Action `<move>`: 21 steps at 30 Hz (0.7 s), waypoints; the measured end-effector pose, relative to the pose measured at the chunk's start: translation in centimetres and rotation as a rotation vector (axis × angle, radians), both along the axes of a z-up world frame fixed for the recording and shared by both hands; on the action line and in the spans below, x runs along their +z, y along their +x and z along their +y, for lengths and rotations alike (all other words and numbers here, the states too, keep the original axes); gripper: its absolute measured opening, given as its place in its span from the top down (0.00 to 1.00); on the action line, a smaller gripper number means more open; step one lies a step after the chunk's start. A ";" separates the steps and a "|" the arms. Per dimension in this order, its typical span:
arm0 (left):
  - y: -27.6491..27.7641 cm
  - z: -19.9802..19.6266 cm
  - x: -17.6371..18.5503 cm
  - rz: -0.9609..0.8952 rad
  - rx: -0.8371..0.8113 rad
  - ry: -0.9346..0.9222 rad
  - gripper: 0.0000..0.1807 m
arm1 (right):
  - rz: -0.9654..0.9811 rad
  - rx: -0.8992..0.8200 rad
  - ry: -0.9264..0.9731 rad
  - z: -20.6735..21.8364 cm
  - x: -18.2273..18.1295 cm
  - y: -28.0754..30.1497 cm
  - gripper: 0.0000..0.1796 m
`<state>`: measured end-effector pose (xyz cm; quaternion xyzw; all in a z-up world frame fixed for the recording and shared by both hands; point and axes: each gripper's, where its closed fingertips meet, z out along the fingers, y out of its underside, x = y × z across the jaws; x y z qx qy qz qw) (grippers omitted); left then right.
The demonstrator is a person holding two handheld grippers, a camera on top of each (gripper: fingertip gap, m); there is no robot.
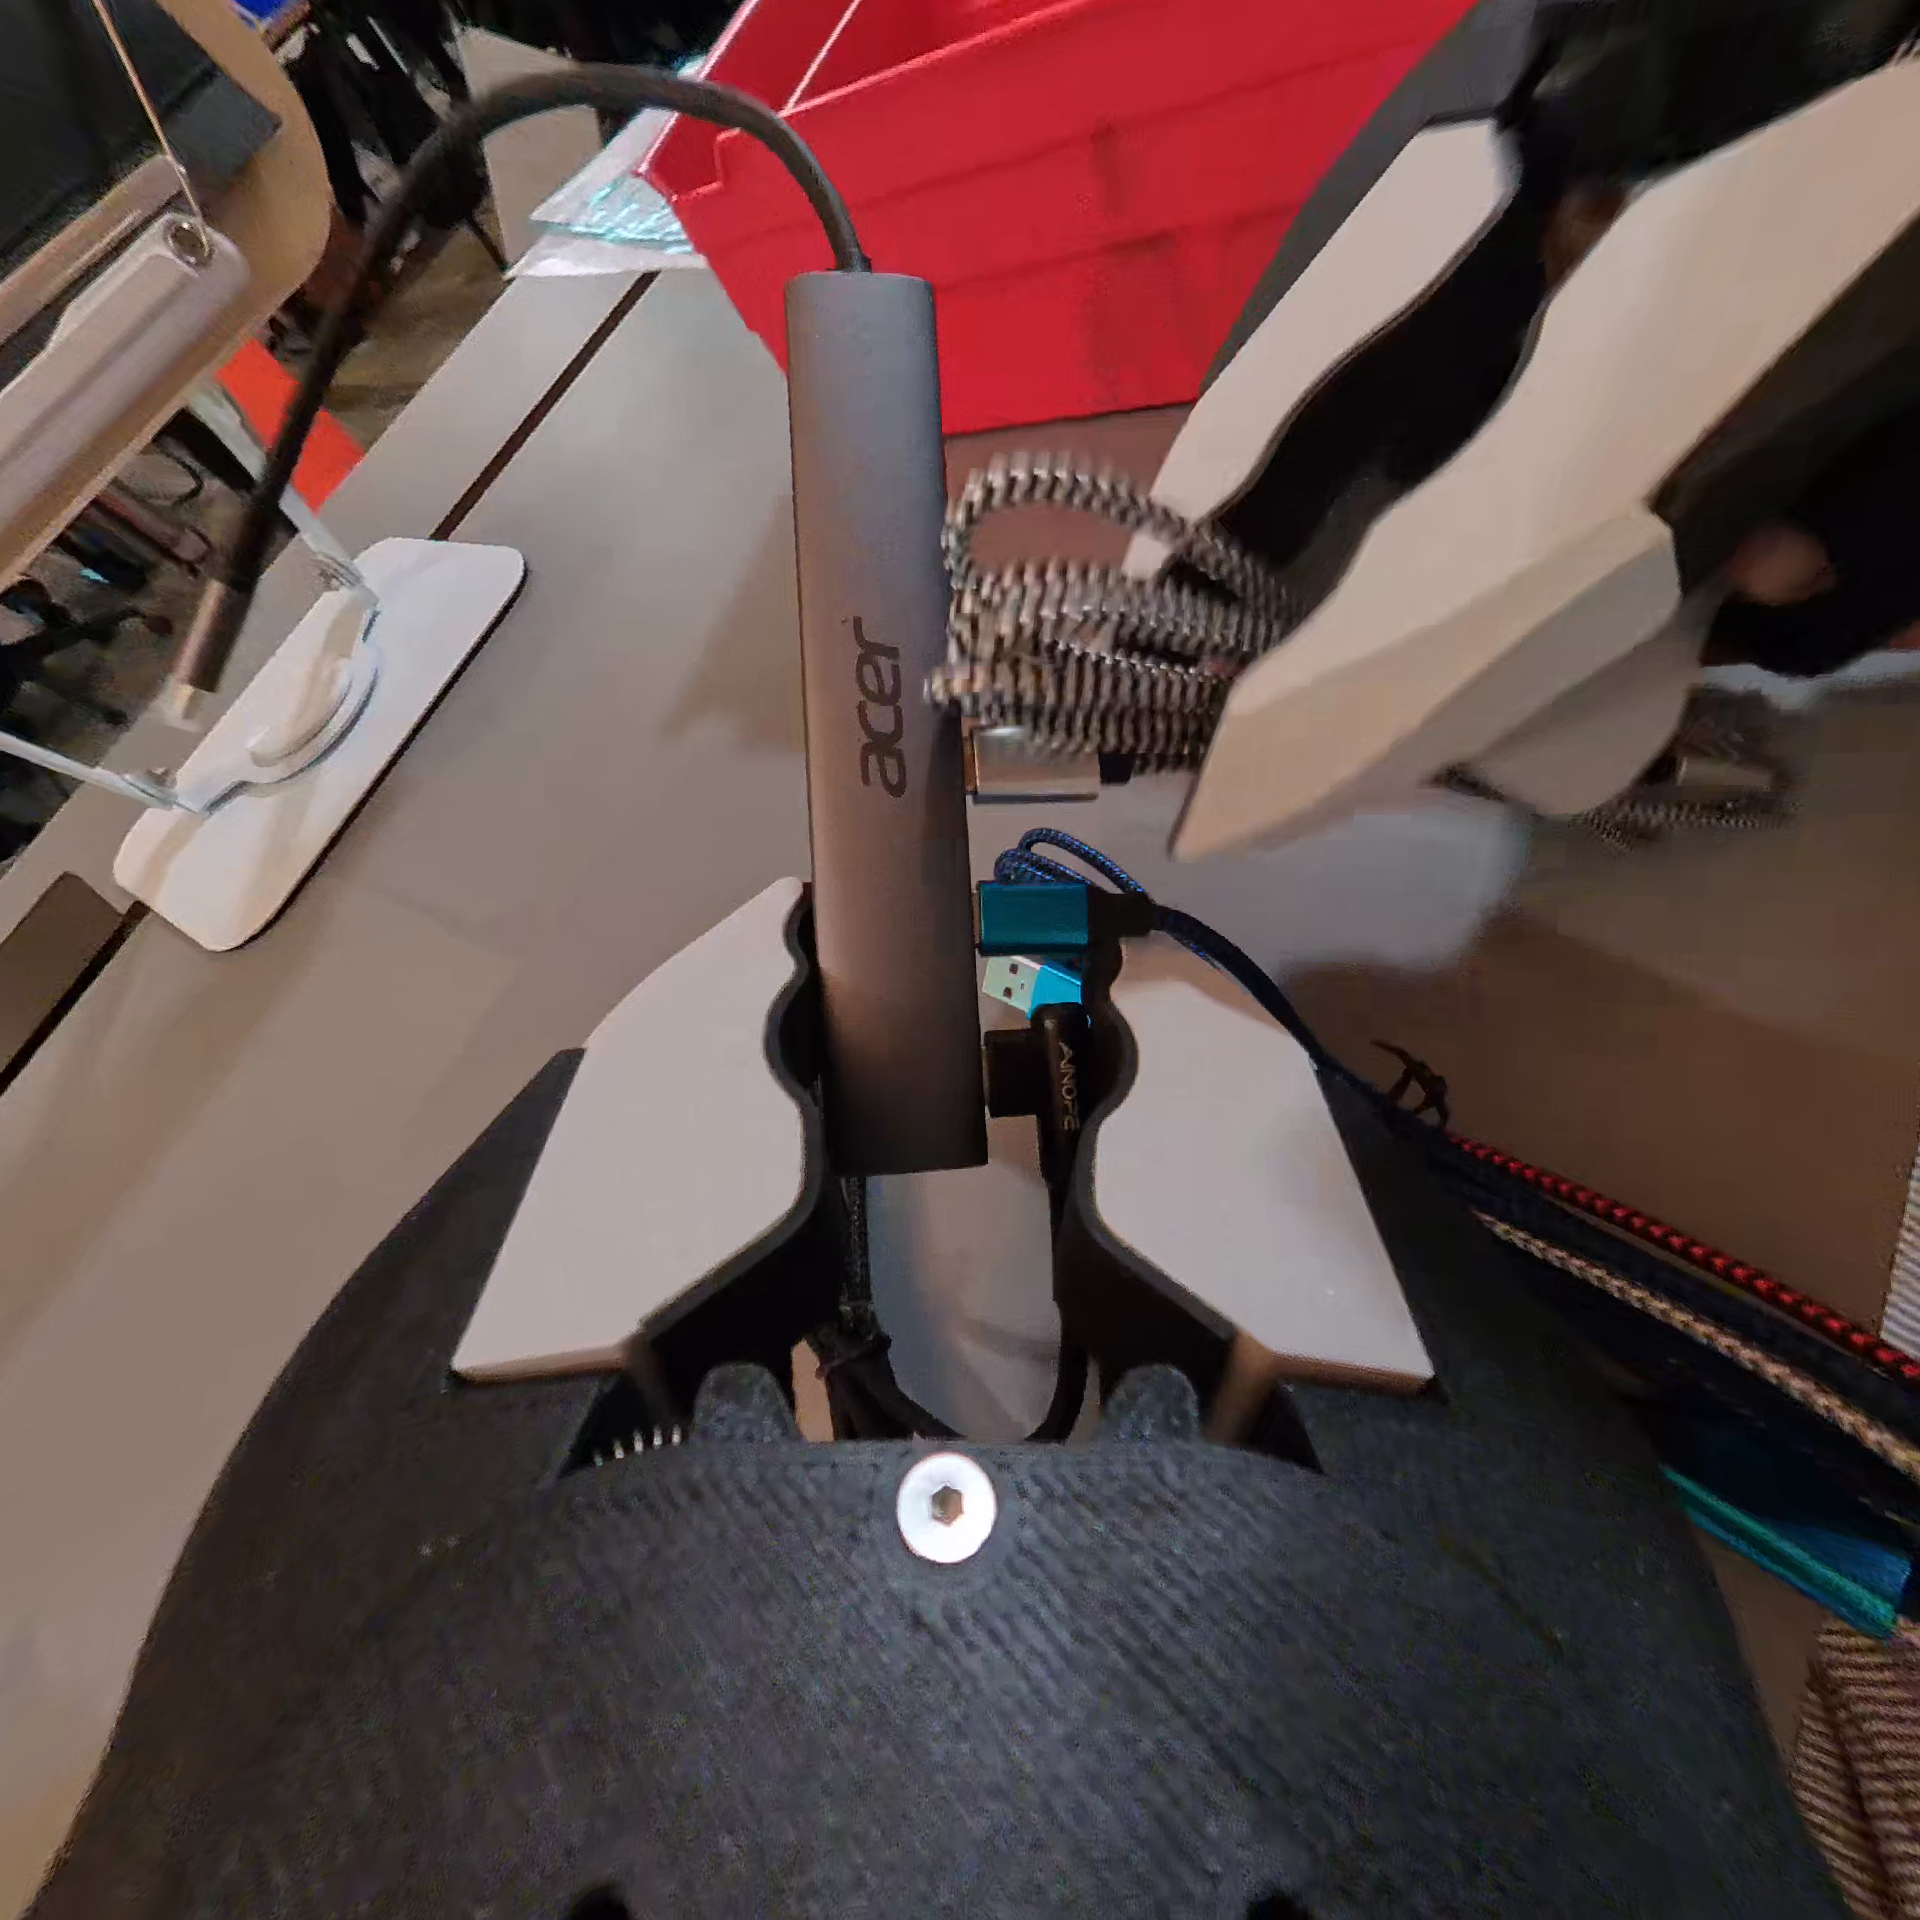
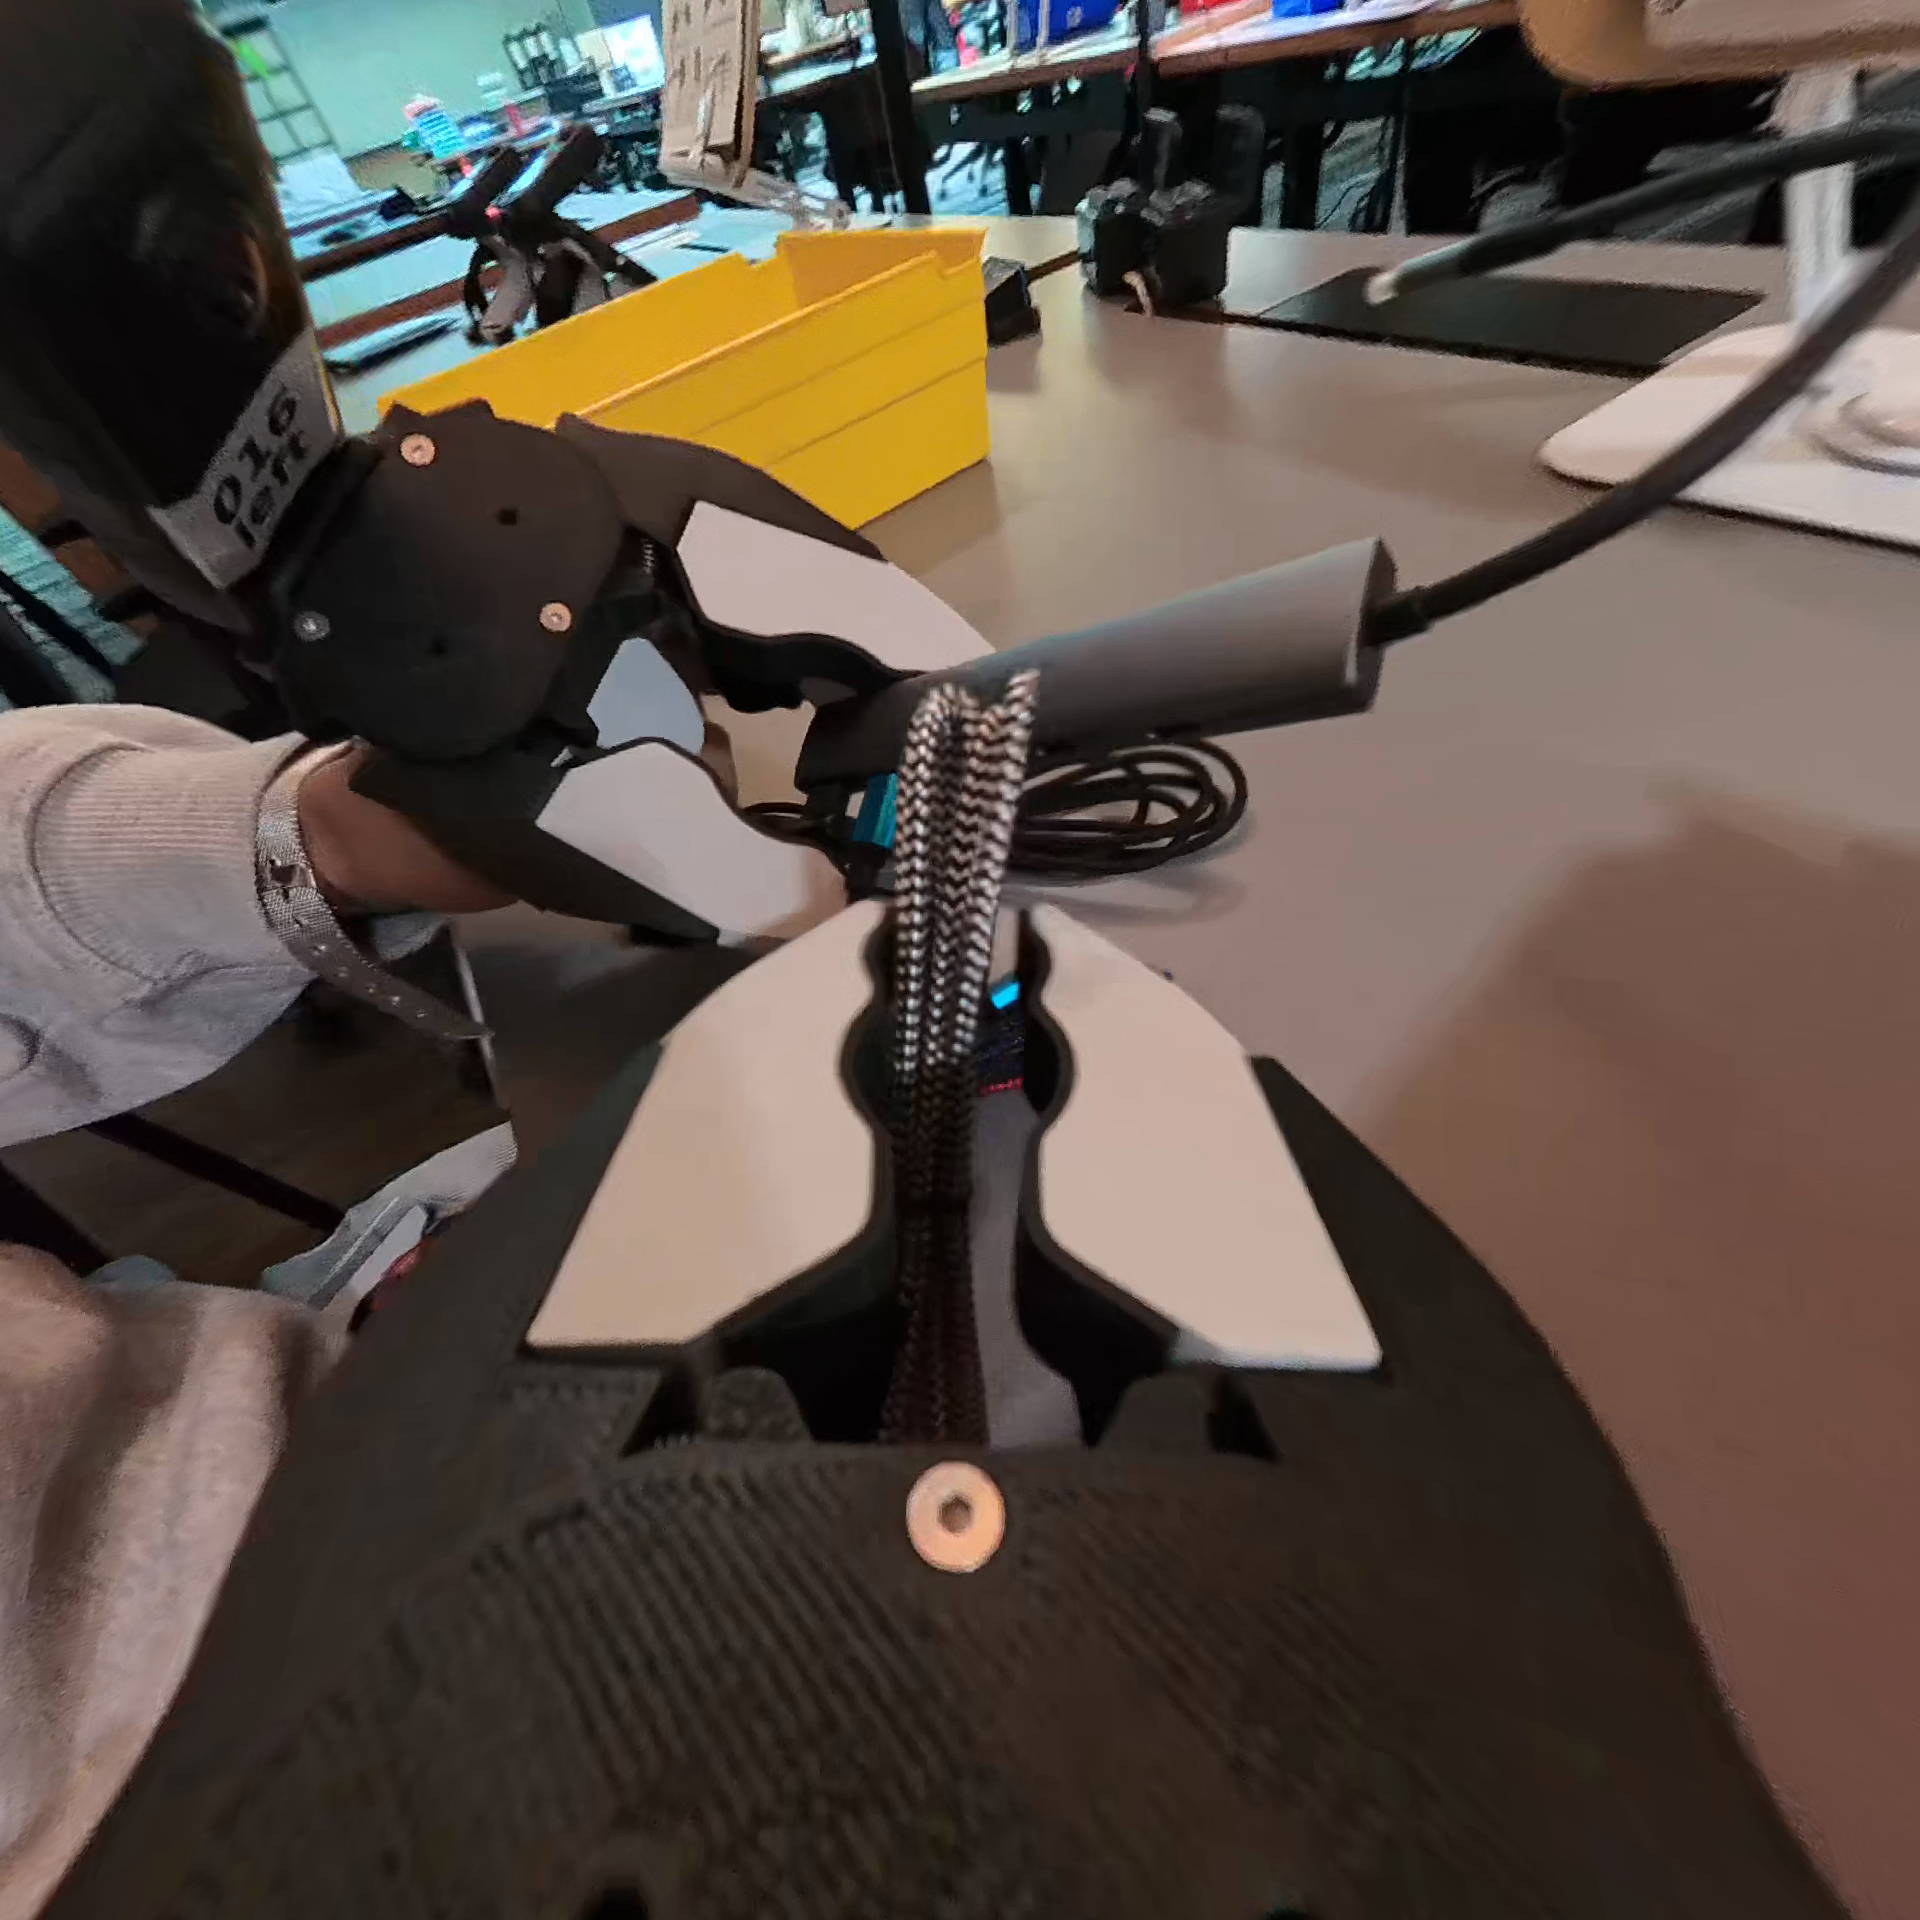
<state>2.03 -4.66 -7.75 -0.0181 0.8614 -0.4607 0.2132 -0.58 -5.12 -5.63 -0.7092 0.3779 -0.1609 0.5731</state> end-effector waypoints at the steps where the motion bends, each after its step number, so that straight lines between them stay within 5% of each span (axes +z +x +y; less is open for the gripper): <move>1: -0.2 -0.1 0.0 -0.015 -0.007 0.008 0.73 | 0.016 0.020 0.019 0.3 -0.2 -0.1 0.81; 7: -1.4 -0.9 0.2 -0.081 -0.067 0.004 0.73 | 0.173 0.100 0.272 1.2 0.4 -0.6 0.88; 21: 0.4 0.0 0.3 0.012 0.018 -0.041 0.71 | 0.320 0.170 0.446 1.1 1.7 -1.1 0.97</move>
